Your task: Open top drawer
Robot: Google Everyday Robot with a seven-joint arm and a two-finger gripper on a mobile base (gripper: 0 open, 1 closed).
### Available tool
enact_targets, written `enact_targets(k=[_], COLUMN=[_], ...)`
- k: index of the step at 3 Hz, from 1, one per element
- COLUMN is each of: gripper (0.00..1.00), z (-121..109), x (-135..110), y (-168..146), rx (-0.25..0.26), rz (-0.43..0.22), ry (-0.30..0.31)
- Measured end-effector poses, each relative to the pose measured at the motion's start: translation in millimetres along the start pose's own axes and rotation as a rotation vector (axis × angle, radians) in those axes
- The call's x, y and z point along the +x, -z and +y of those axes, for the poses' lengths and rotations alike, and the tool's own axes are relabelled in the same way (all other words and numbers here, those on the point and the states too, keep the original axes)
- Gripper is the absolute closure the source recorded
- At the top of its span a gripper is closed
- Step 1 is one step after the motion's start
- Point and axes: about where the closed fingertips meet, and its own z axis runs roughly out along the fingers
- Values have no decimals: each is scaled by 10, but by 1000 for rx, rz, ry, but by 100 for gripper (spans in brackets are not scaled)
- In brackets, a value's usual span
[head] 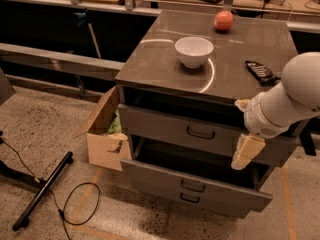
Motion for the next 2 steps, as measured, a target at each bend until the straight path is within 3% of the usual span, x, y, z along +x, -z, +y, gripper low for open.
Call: enact_targets(k=[2], gripper=[0], z=[46], x=[239], y=[-116], rx=[-32], rz=[12], ry=[-38])
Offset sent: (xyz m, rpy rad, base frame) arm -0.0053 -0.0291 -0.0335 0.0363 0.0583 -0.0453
